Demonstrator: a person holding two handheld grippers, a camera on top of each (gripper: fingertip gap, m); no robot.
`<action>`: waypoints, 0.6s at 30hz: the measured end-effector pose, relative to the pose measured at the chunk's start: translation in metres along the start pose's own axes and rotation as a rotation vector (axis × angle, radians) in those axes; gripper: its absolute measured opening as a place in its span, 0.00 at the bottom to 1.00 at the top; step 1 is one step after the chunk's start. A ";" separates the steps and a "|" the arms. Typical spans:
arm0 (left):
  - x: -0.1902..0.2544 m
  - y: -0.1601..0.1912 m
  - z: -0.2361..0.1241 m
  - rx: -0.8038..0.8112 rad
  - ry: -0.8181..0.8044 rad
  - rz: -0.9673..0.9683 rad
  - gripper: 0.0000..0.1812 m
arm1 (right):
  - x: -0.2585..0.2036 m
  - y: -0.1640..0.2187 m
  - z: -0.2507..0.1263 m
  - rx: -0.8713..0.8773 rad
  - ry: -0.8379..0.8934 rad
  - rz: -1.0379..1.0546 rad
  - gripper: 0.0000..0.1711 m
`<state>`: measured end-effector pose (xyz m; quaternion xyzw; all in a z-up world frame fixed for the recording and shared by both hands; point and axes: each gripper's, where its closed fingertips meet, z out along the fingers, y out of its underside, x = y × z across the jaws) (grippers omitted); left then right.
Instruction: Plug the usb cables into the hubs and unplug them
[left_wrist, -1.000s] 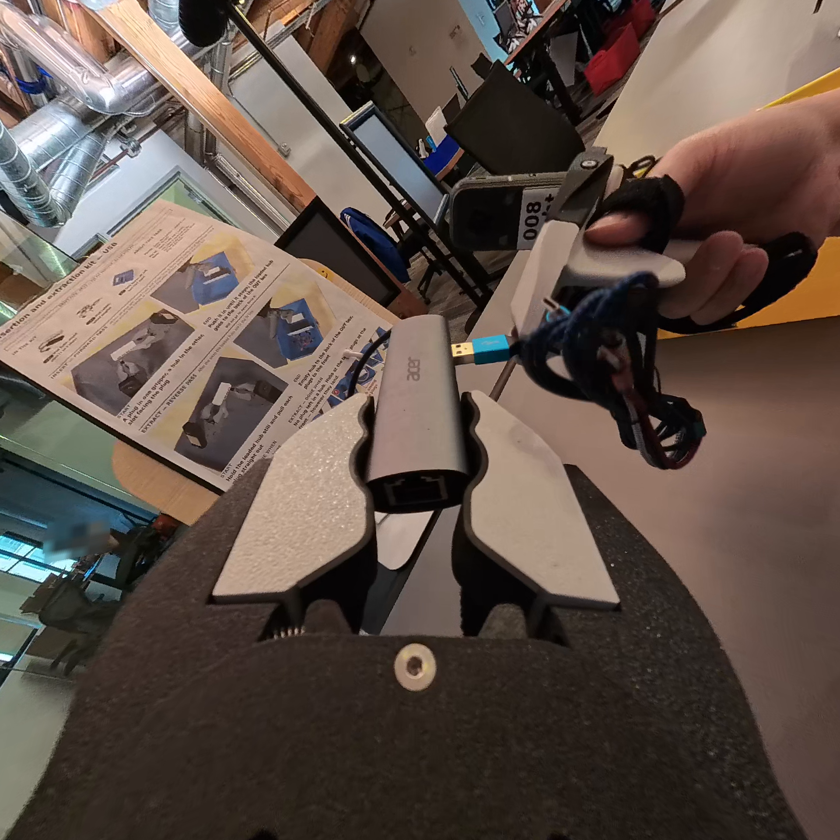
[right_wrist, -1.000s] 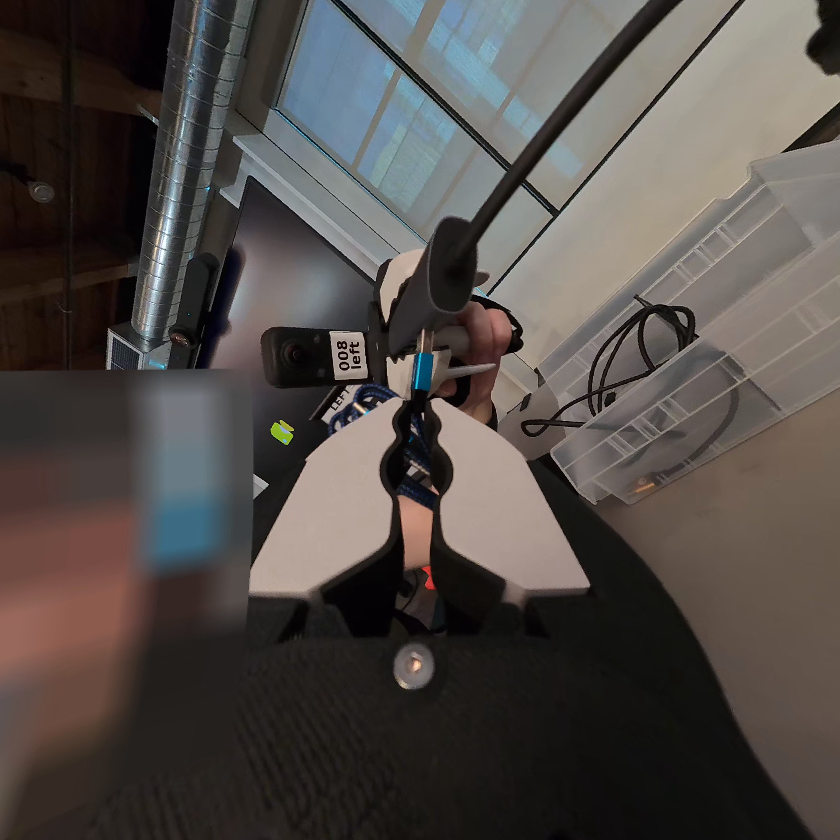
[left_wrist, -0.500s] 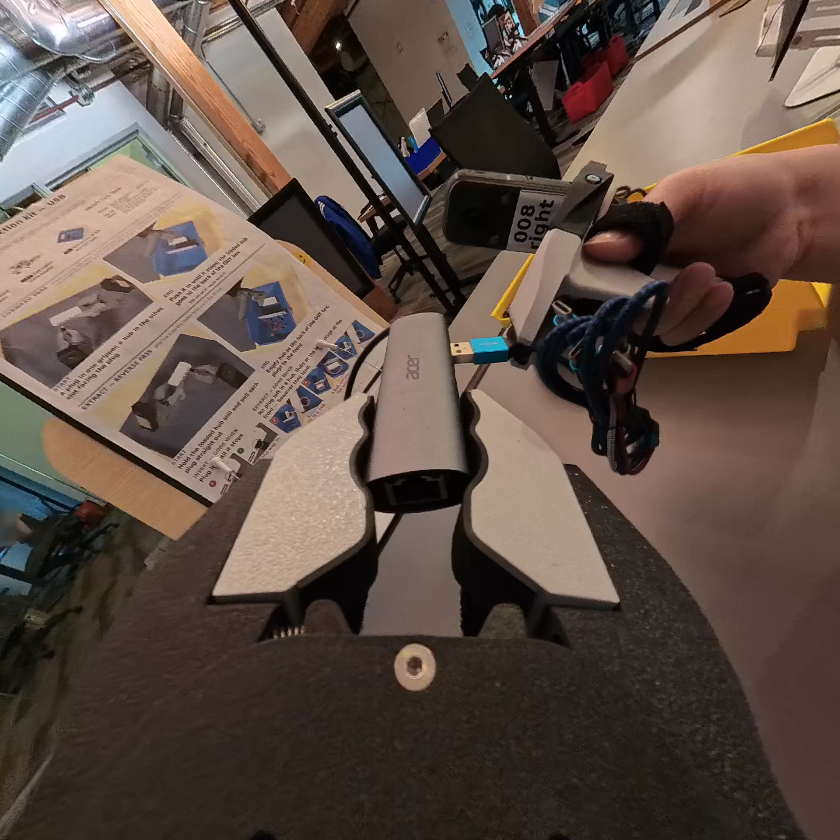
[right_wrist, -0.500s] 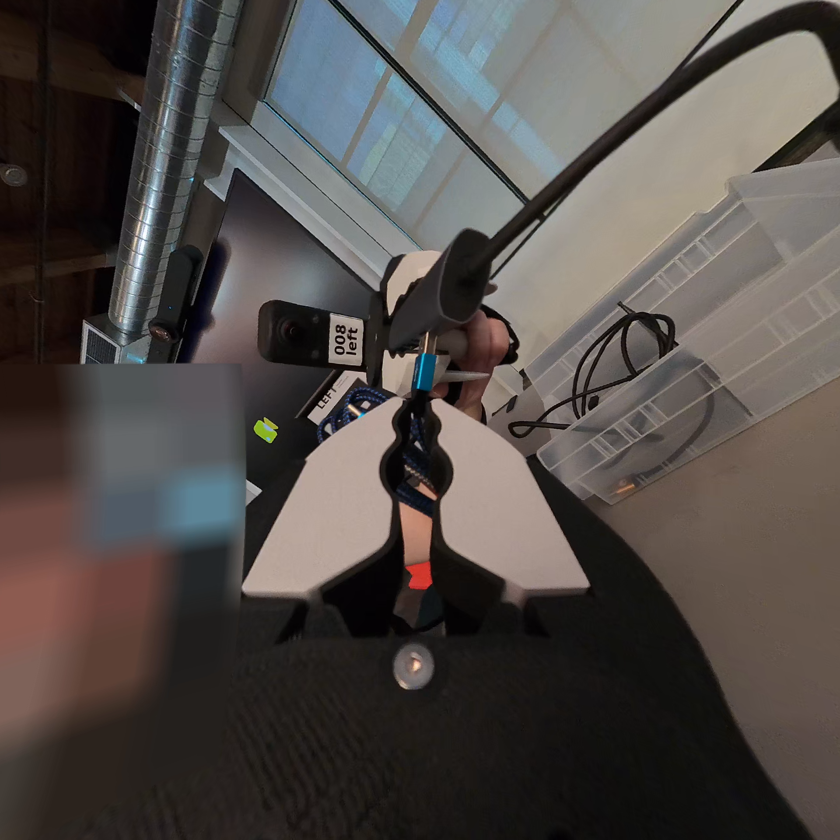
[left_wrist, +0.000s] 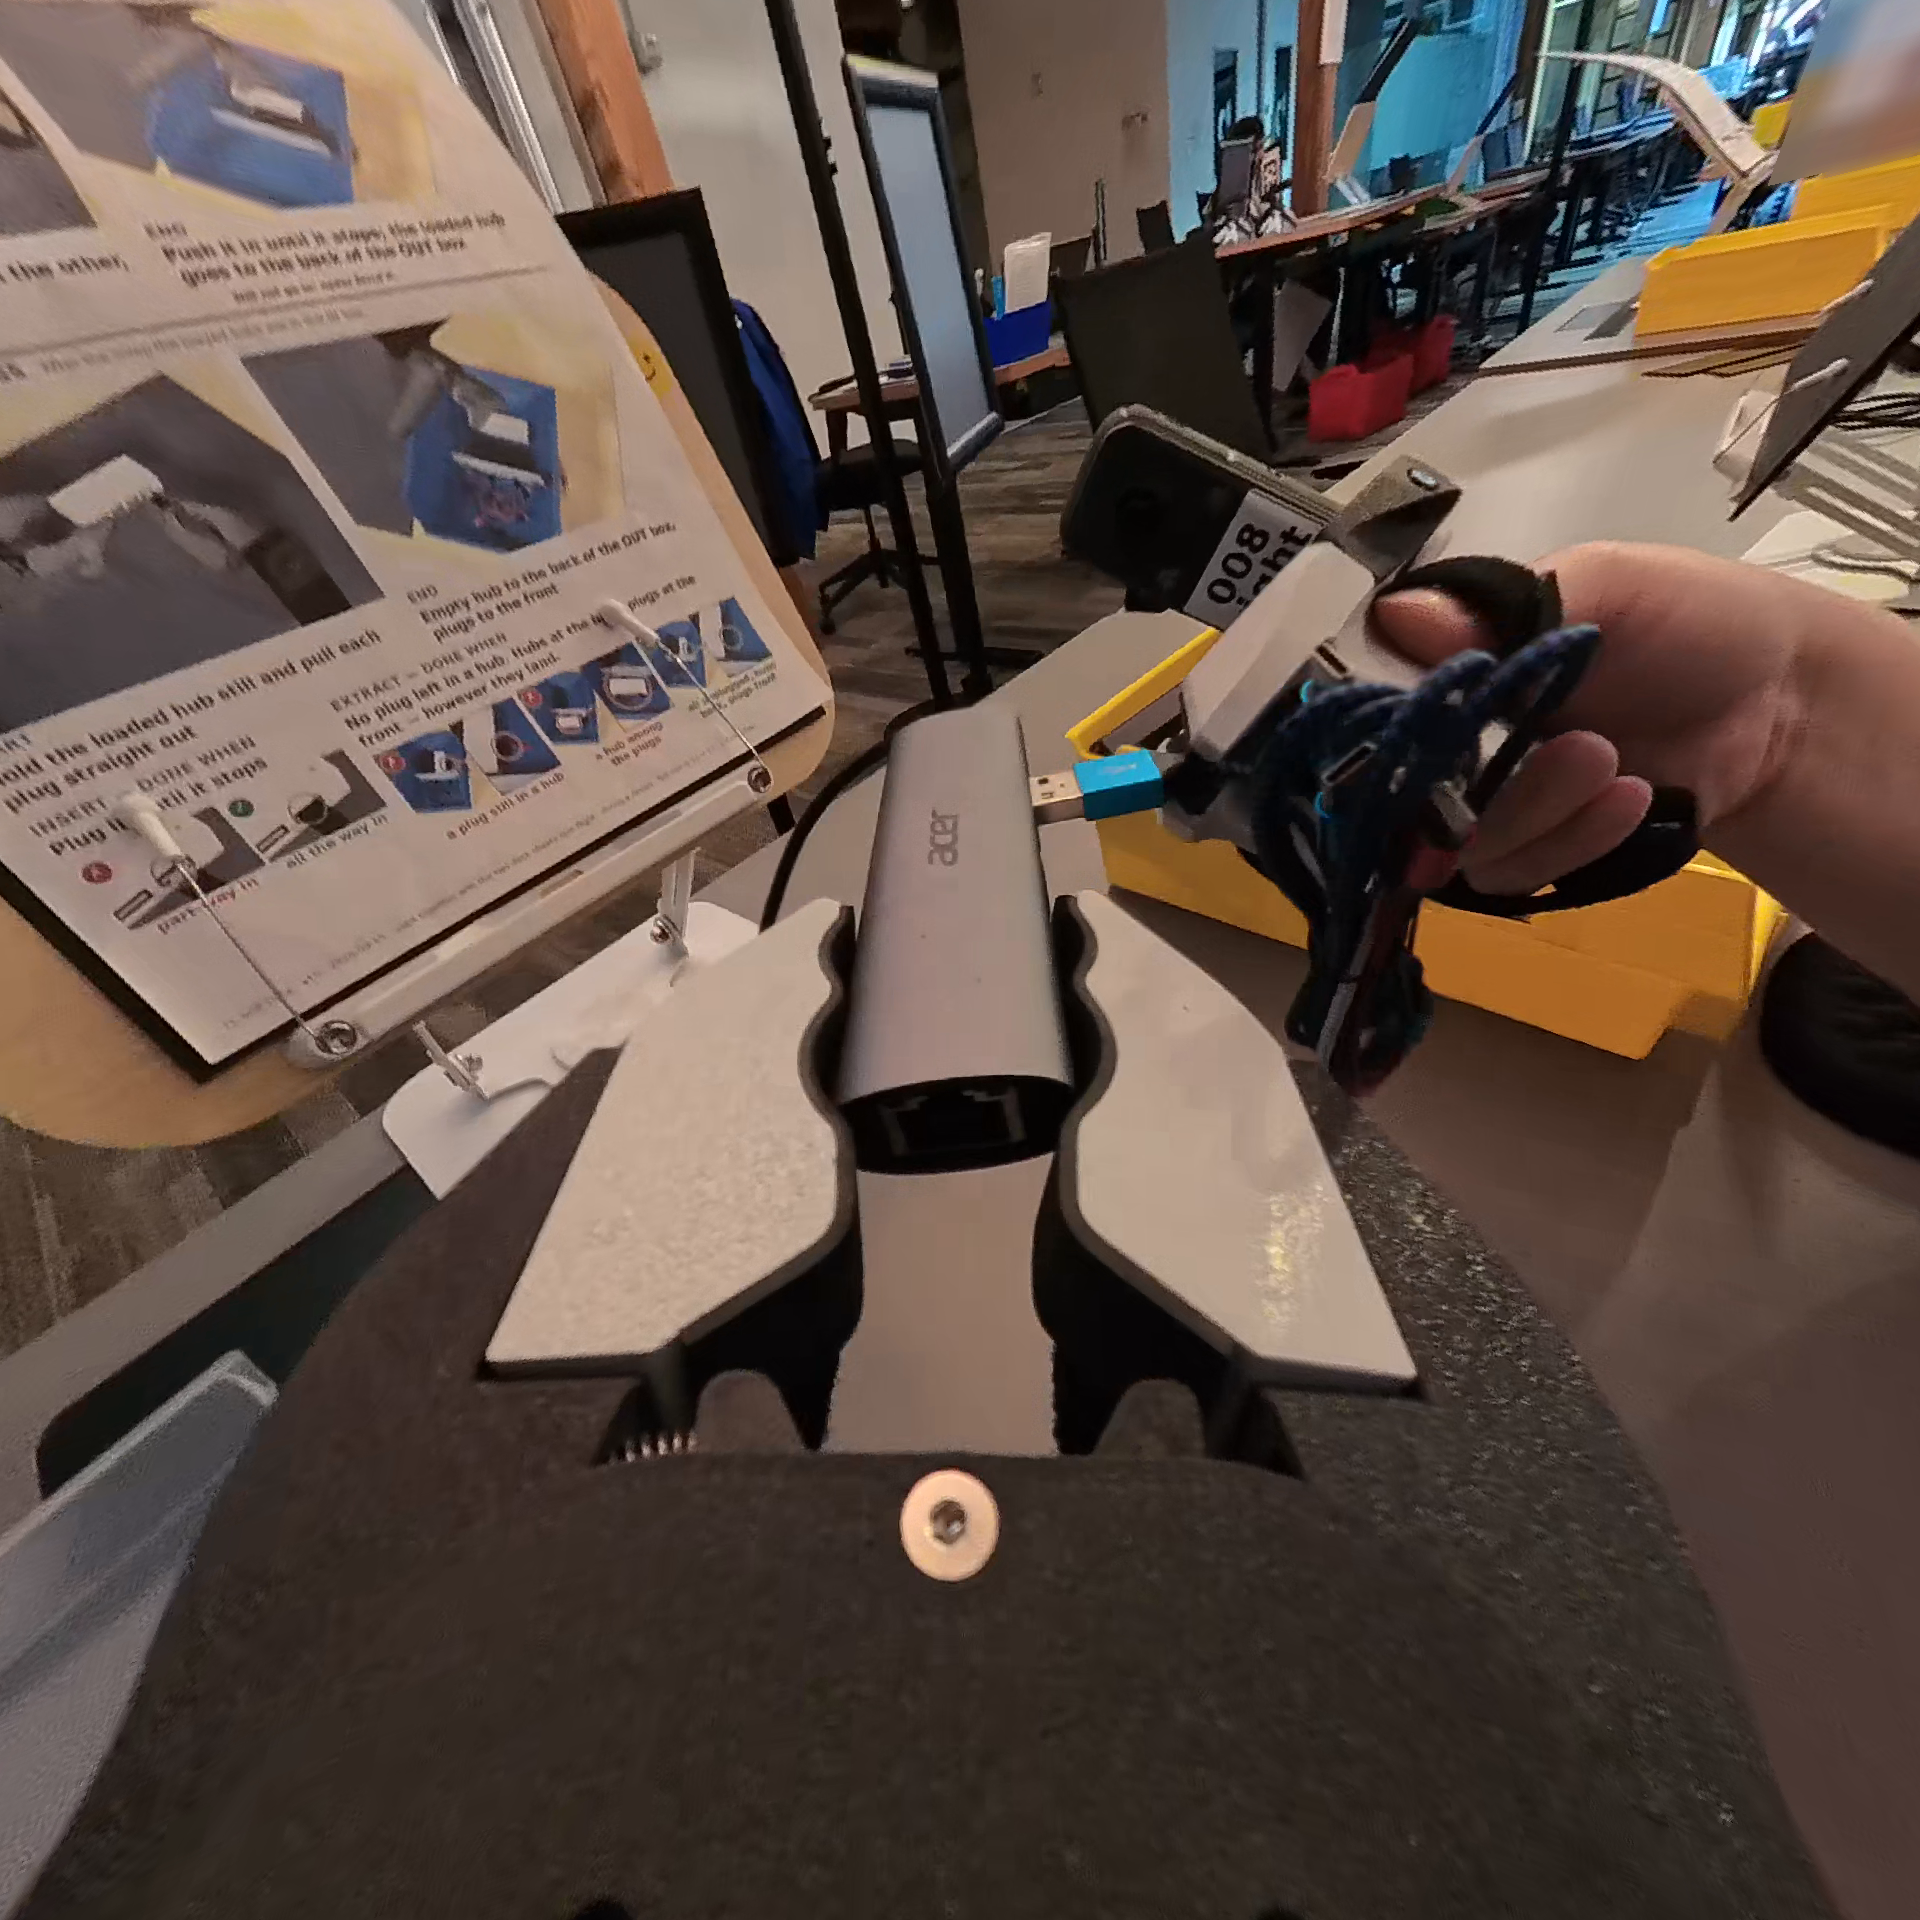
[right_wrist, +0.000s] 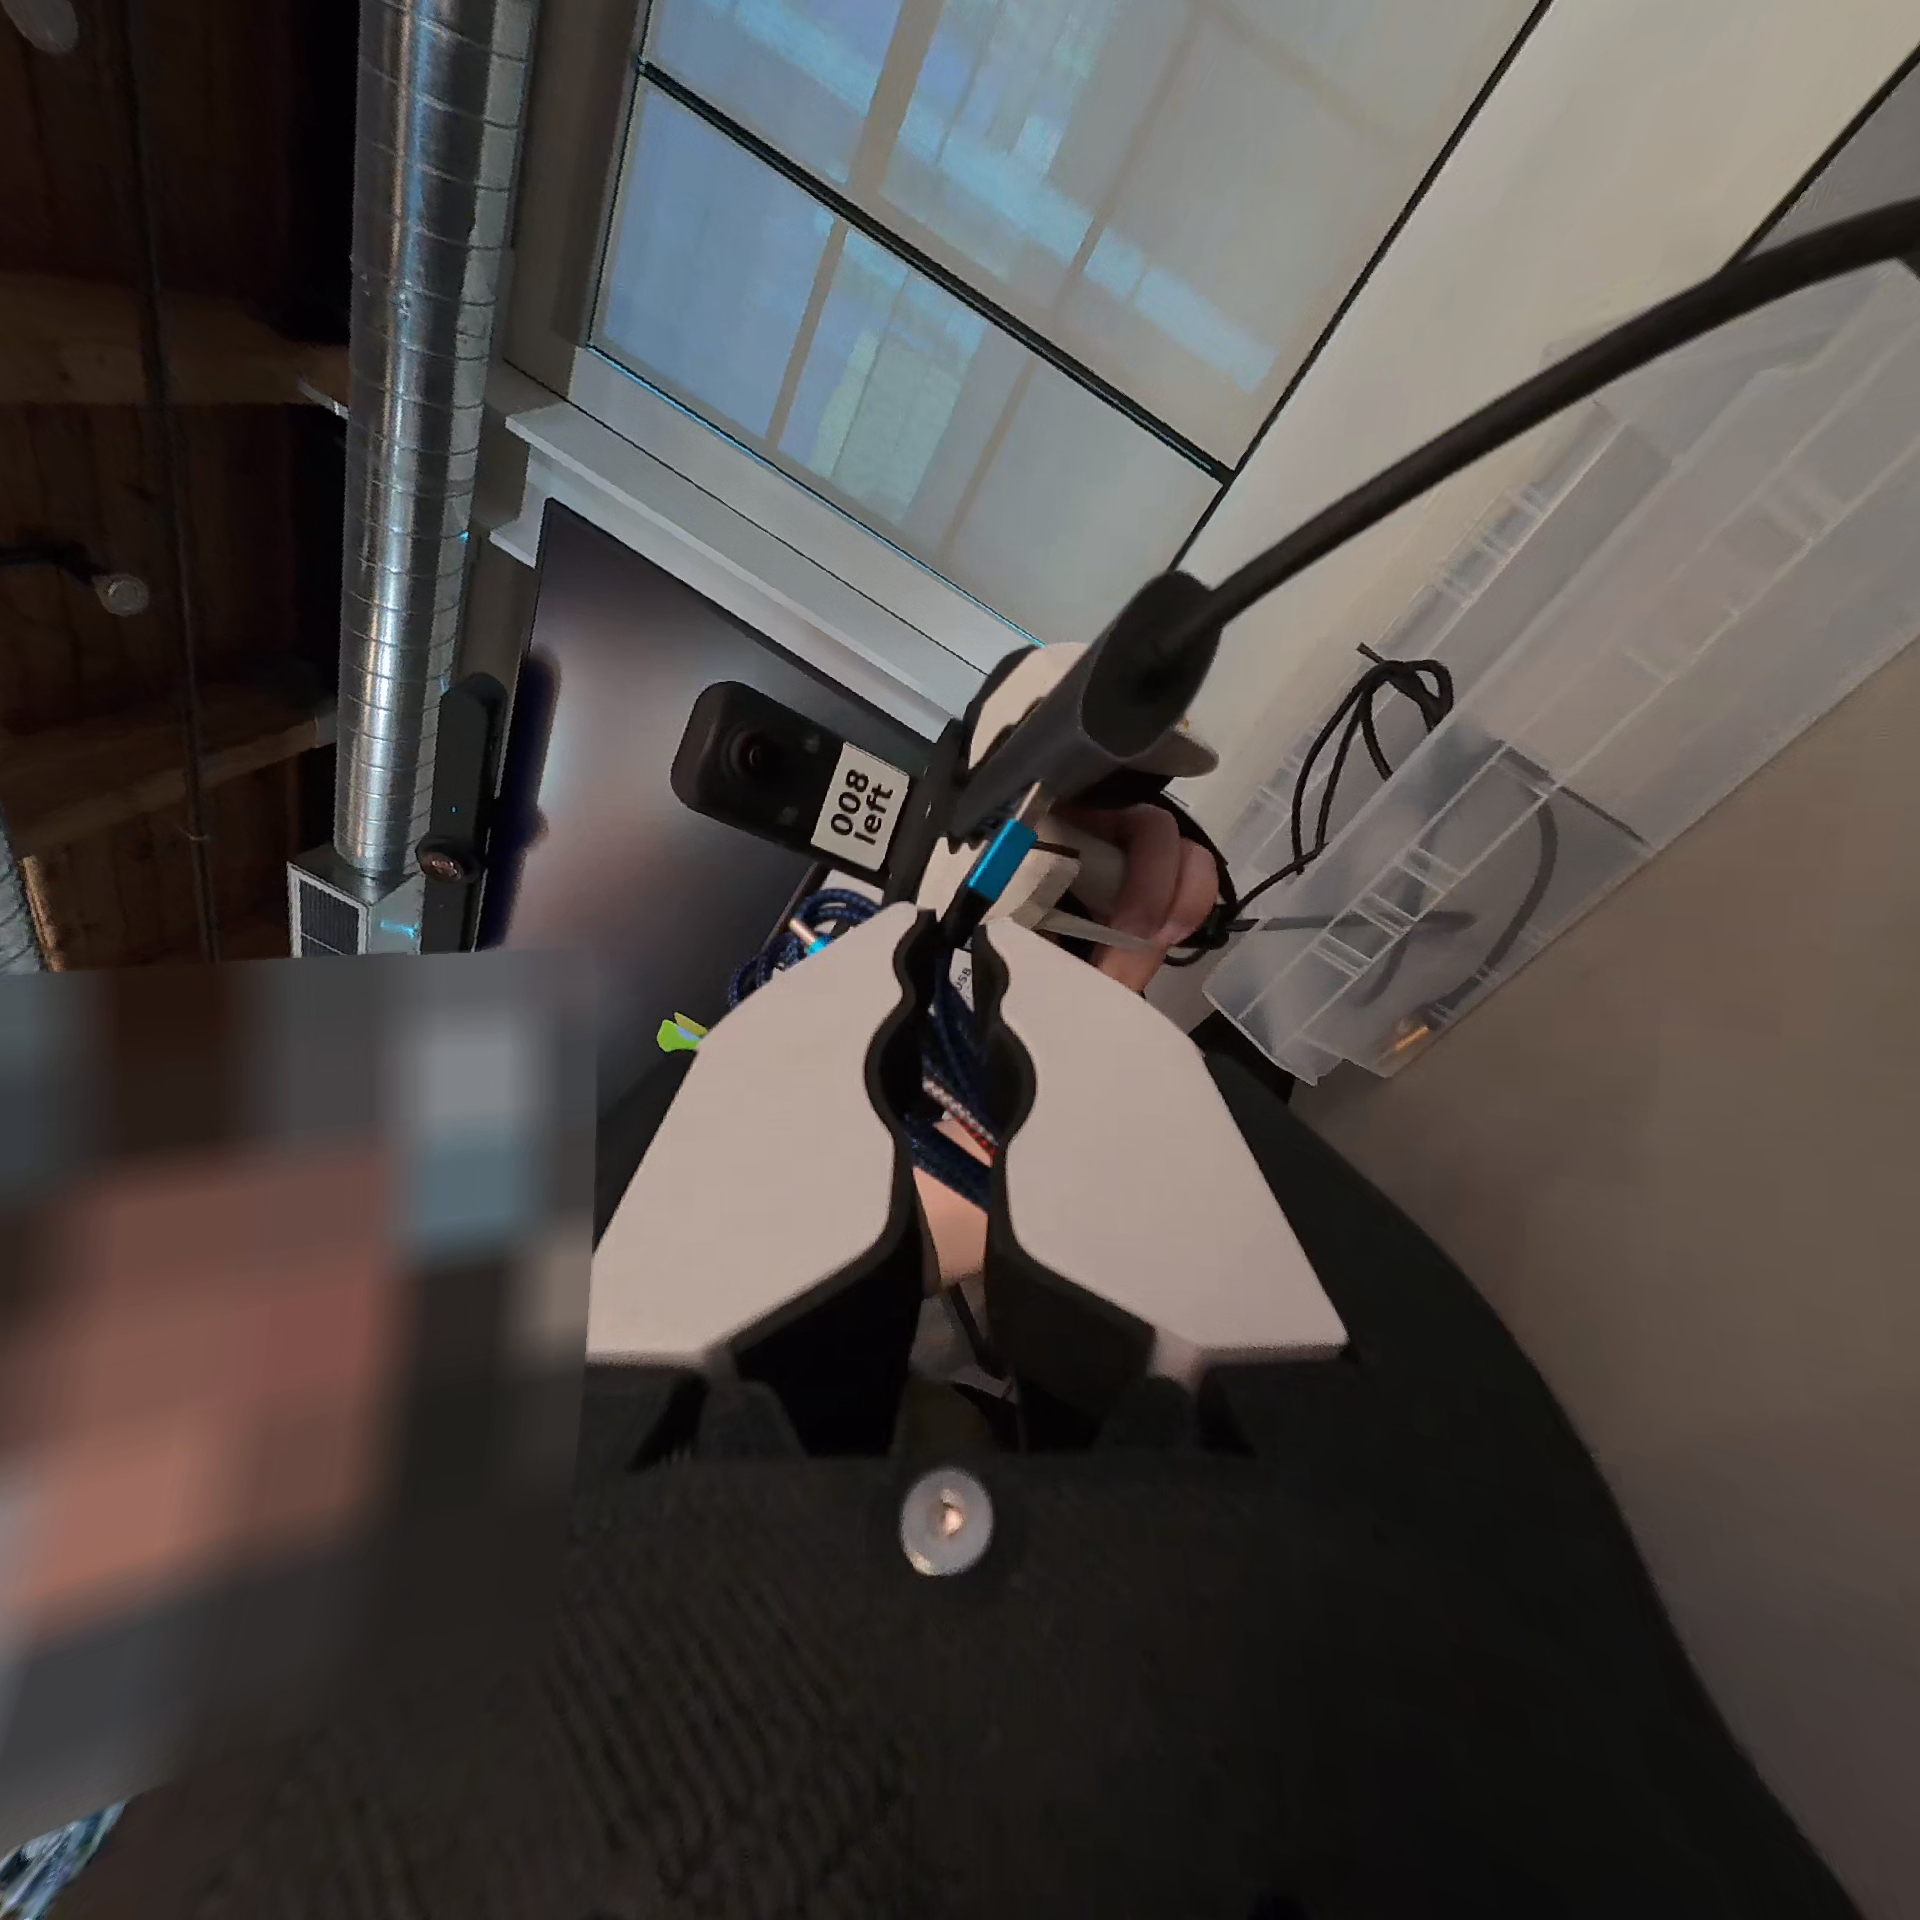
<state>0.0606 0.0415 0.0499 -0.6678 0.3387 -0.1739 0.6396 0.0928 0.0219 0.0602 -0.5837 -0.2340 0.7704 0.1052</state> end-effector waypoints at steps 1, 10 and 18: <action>0.000 0.003 0.002 -0.014 -0.003 -0.007 0.20 | 0.002 -0.001 -0.001 0.000 0.001 0.010 0.03; -0.003 0.012 0.006 -0.042 -0.015 -0.043 0.20 | 0.012 -0.001 -0.002 0.004 -0.004 0.038 0.03; -0.007 0.003 0.000 -0.005 -0.039 0.045 0.20 | 0.009 -0.001 0.003 0.018 -0.023 0.017 0.03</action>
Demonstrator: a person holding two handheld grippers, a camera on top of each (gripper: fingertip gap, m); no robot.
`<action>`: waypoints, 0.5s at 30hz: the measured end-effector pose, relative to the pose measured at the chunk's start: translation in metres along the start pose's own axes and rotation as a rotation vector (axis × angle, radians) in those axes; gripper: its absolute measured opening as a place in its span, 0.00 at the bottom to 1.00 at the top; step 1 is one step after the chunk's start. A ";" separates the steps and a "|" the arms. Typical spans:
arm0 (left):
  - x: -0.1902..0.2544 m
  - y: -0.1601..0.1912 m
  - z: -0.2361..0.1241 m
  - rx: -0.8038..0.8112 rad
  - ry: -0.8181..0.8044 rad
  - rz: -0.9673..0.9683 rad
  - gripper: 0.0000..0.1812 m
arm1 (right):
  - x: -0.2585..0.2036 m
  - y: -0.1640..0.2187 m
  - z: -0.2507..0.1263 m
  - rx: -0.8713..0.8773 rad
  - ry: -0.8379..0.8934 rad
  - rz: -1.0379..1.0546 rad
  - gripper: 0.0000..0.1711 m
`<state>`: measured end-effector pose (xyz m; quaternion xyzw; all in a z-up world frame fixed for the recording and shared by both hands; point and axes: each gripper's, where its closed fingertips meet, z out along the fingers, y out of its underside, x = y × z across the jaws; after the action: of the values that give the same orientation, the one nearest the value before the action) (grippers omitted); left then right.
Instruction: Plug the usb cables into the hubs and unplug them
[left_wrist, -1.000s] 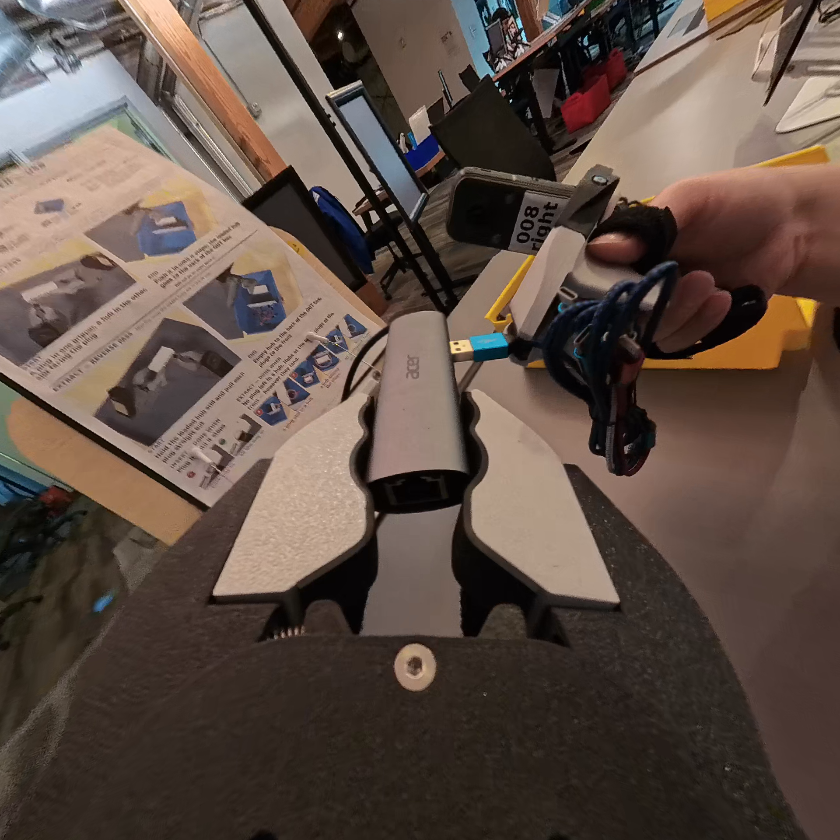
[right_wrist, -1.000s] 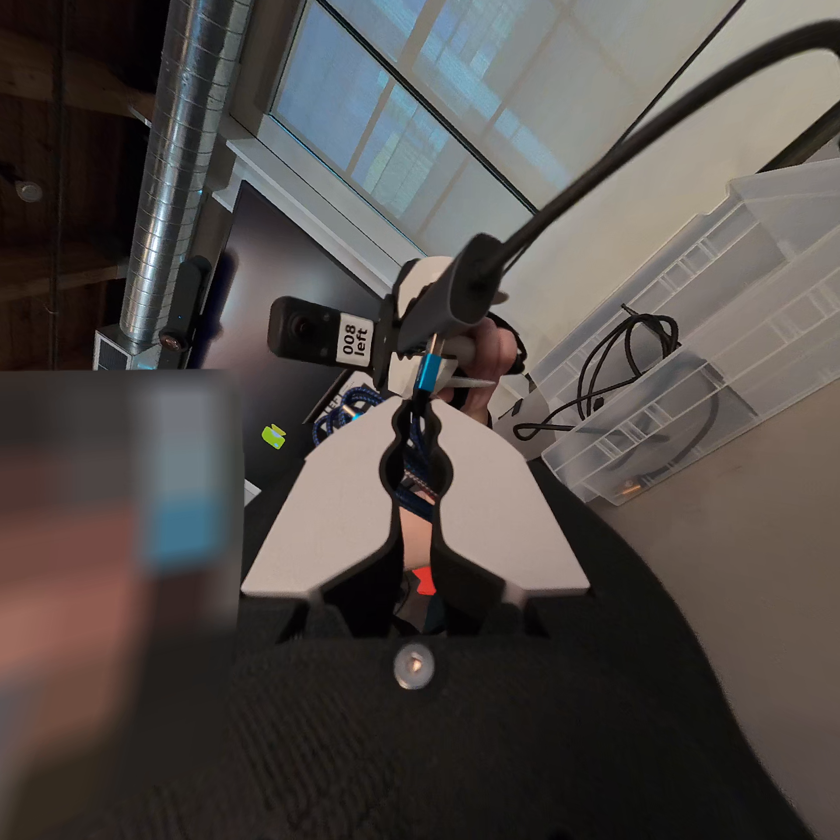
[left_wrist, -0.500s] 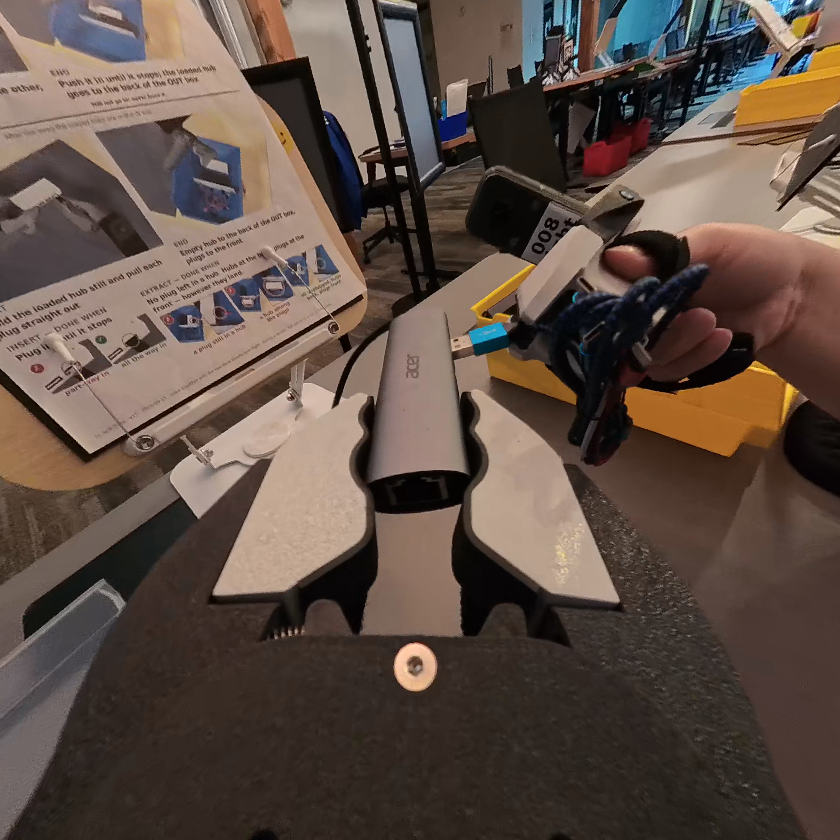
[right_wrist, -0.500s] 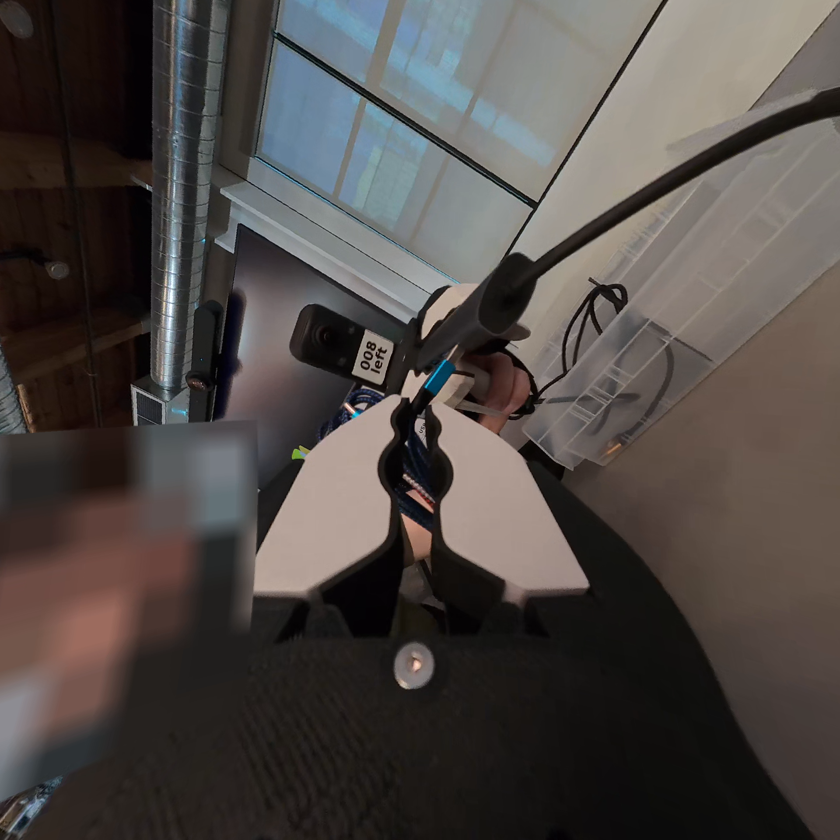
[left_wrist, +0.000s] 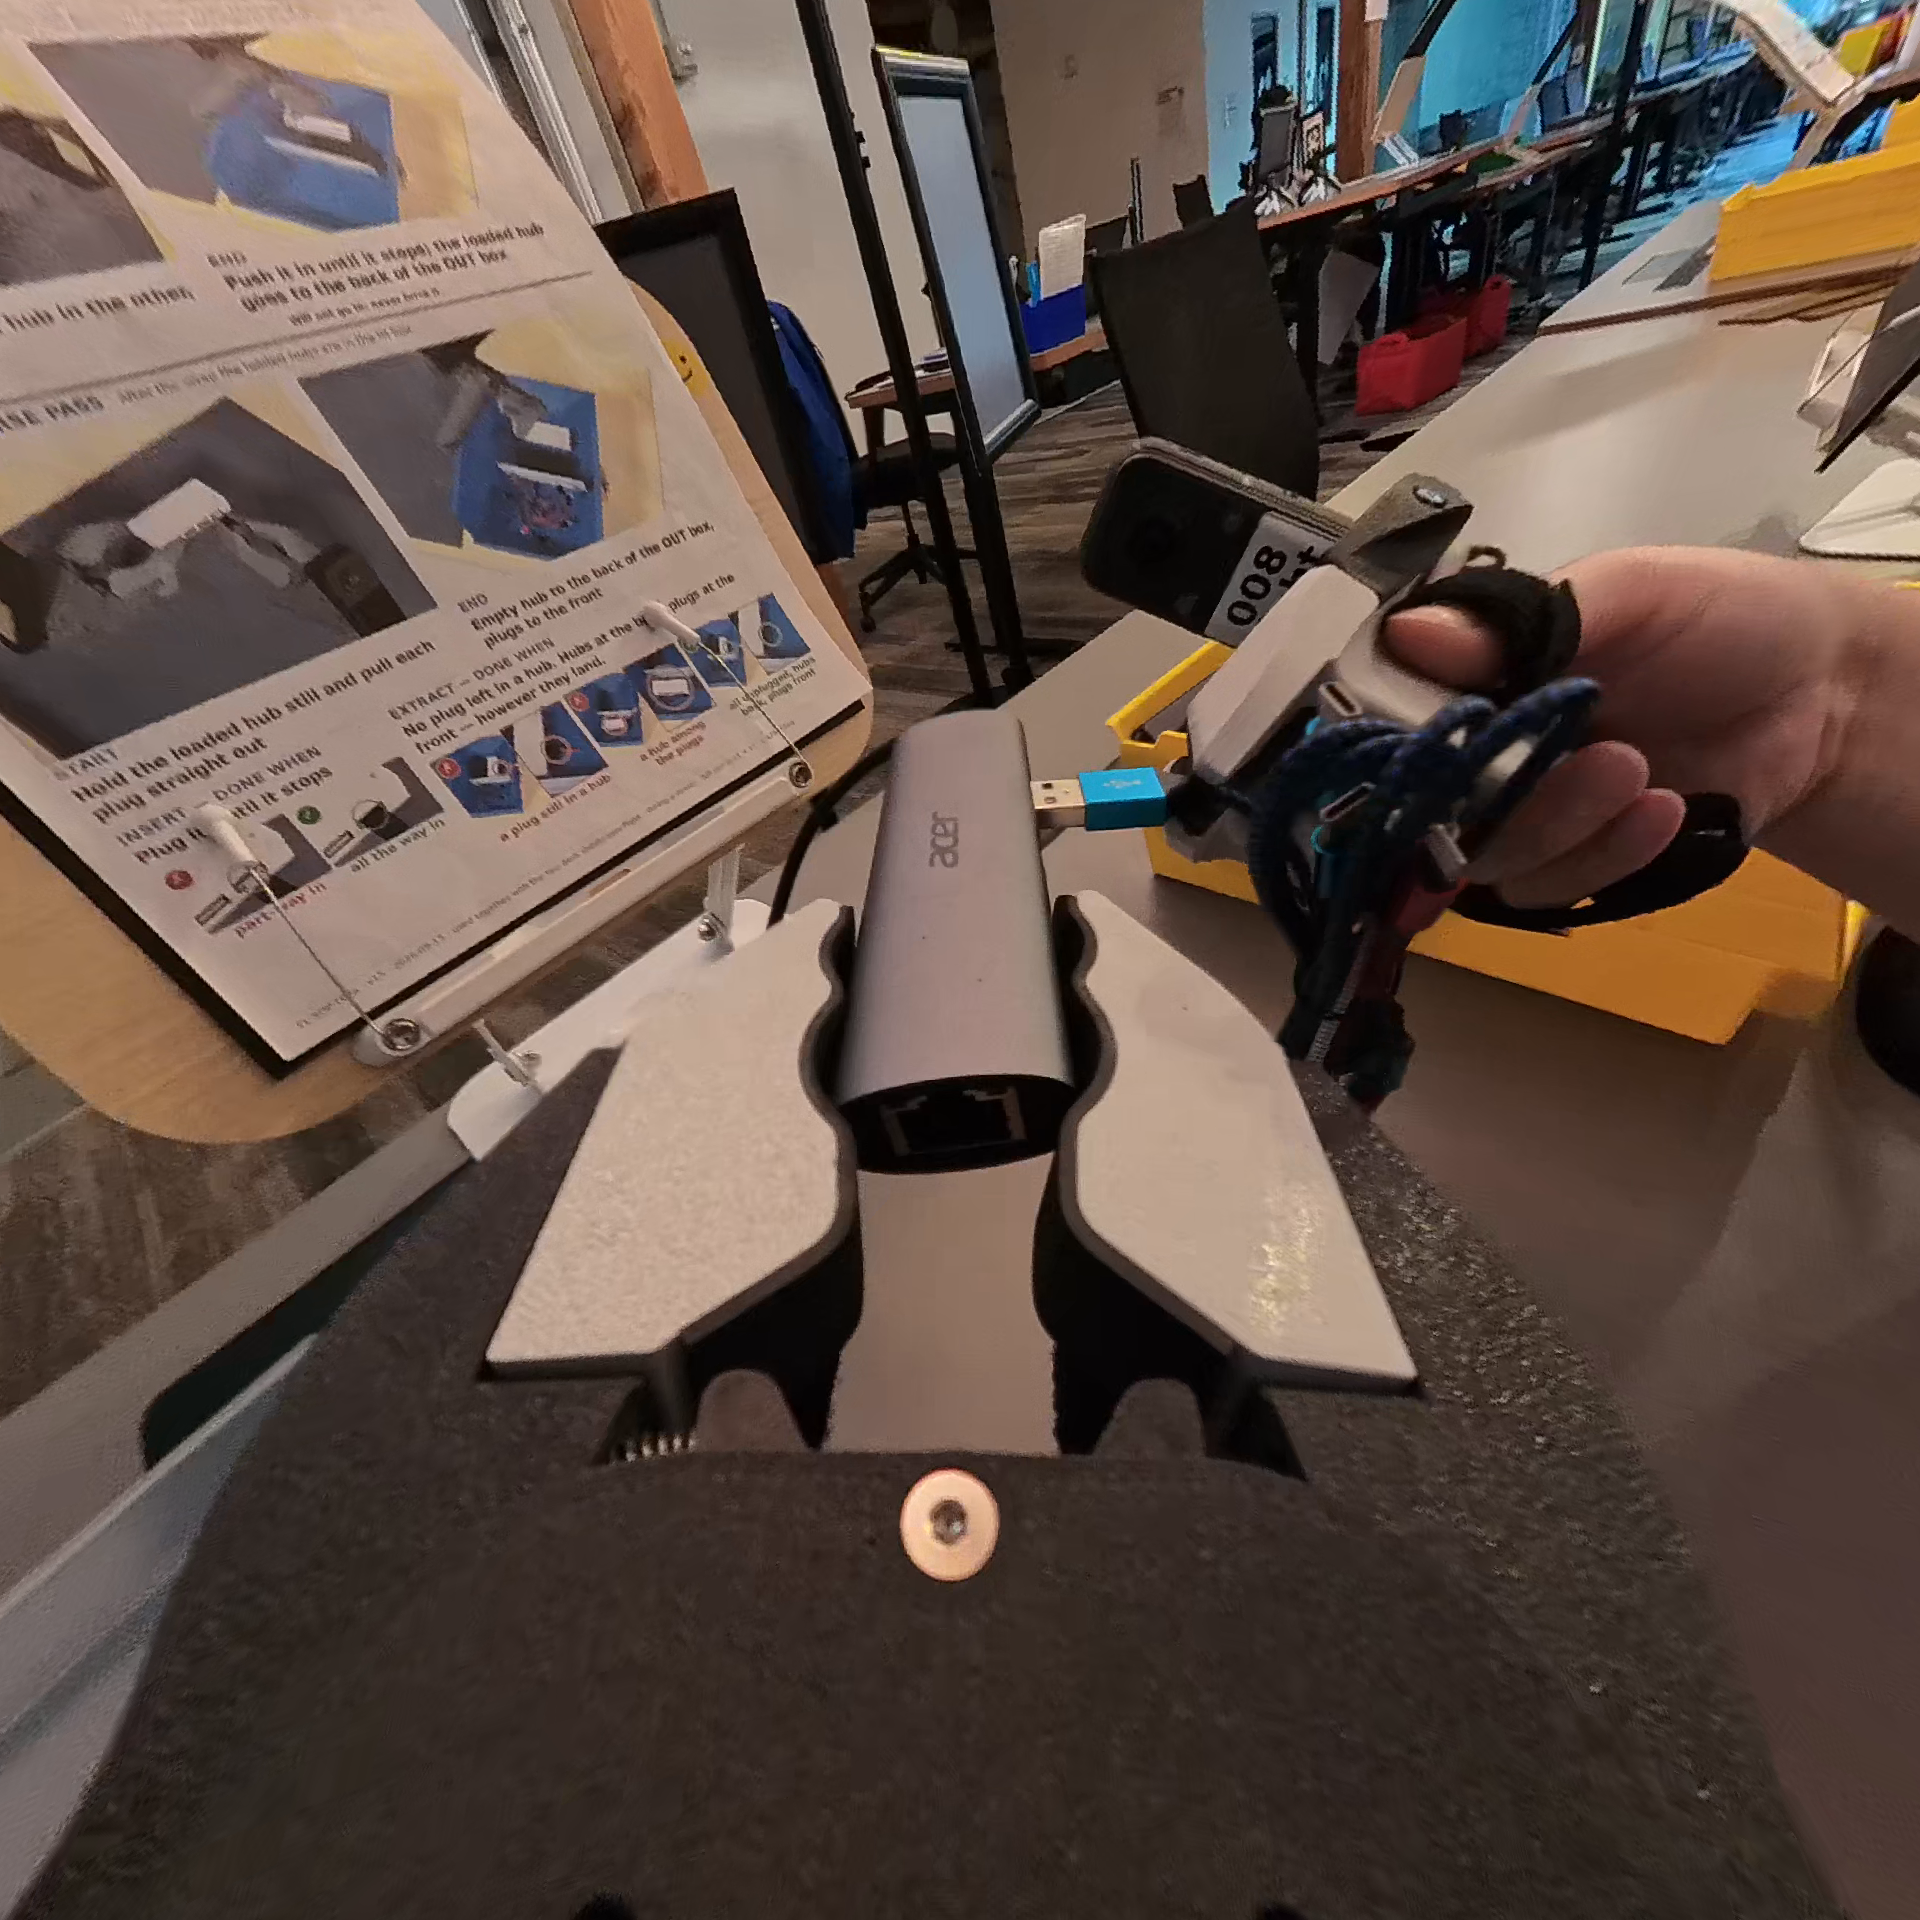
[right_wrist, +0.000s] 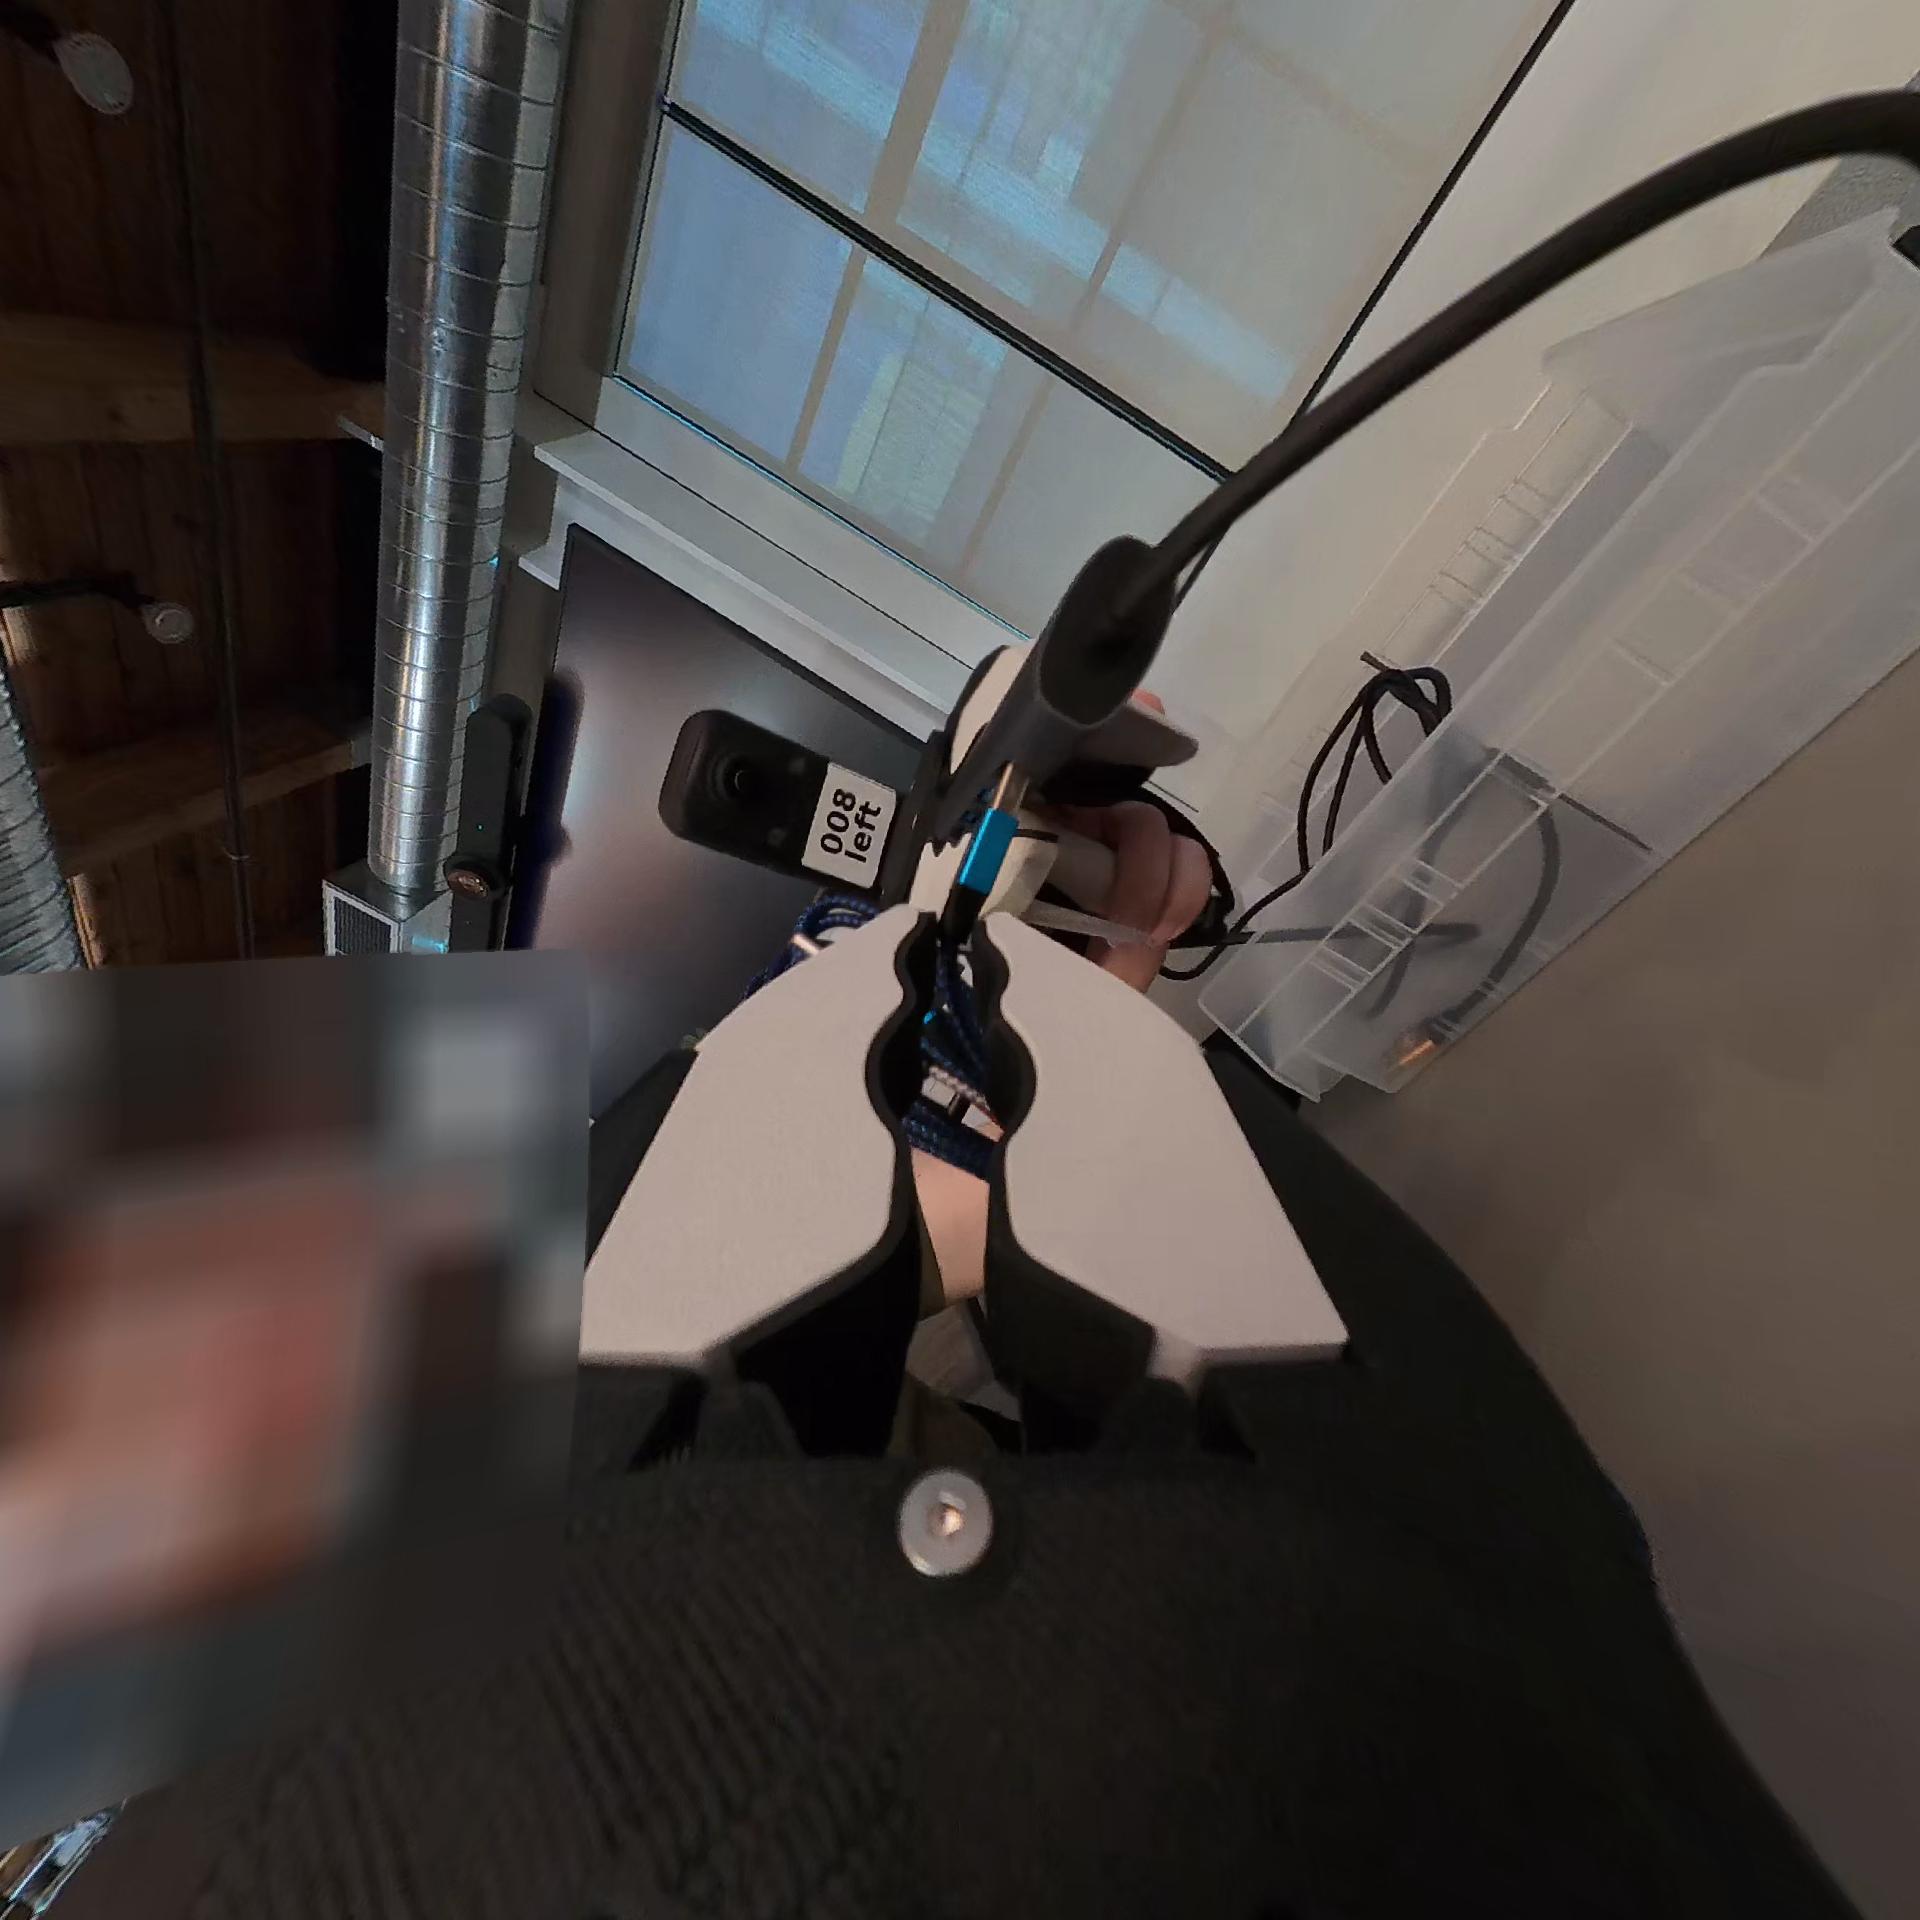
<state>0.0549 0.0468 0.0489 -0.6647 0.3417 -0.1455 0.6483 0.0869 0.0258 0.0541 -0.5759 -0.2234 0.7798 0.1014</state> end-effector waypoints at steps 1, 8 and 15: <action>0.000 -0.001 0.000 0.000 -0.008 0.018 0.20 | -0.001 0.000 0.000 0.002 -0.001 -0.003 0.03; 0.001 -0.005 -0.004 -0.001 -0.049 0.223 0.20 | -0.004 0.003 0.000 -0.026 0.019 -0.043 0.03; 0.001 -0.006 -0.004 0.006 -0.048 0.172 0.20 | -0.005 0.001 0.001 -0.012 0.019 -0.062 0.03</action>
<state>0.0546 0.0424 0.0551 -0.6342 0.3814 -0.0743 0.6684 0.0873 0.0228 0.0578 -0.5768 -0.2450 0.7693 0.1242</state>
